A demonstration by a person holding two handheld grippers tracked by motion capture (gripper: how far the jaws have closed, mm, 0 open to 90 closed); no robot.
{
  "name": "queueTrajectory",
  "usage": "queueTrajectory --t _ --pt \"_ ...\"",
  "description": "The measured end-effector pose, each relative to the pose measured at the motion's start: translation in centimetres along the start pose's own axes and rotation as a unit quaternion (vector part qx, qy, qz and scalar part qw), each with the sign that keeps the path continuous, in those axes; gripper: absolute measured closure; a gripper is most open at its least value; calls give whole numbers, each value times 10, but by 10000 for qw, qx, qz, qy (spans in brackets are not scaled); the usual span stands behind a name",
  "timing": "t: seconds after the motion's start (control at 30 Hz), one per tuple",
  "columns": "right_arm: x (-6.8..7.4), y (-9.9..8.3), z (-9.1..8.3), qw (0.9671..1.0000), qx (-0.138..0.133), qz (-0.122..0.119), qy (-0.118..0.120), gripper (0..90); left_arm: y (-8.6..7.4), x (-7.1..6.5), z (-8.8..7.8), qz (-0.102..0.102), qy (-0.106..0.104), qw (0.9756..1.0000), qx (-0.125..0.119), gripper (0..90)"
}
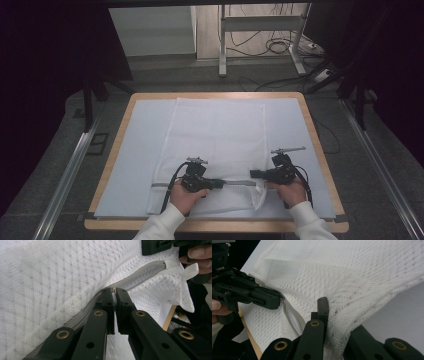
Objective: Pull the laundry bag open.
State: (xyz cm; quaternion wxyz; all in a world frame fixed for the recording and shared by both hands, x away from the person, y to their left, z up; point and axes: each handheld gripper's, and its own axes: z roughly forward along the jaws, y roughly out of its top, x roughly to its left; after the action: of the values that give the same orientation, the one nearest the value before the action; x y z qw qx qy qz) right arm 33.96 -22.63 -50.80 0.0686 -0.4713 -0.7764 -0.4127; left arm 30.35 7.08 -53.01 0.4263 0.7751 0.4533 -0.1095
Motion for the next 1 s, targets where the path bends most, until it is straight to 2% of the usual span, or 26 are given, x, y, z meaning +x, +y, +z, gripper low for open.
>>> queueTrajectory --t 1.0 --pt "-1 0 1 10000 -4 -26 16 886 -8 15 -32 -106 145 9996 -210 870"
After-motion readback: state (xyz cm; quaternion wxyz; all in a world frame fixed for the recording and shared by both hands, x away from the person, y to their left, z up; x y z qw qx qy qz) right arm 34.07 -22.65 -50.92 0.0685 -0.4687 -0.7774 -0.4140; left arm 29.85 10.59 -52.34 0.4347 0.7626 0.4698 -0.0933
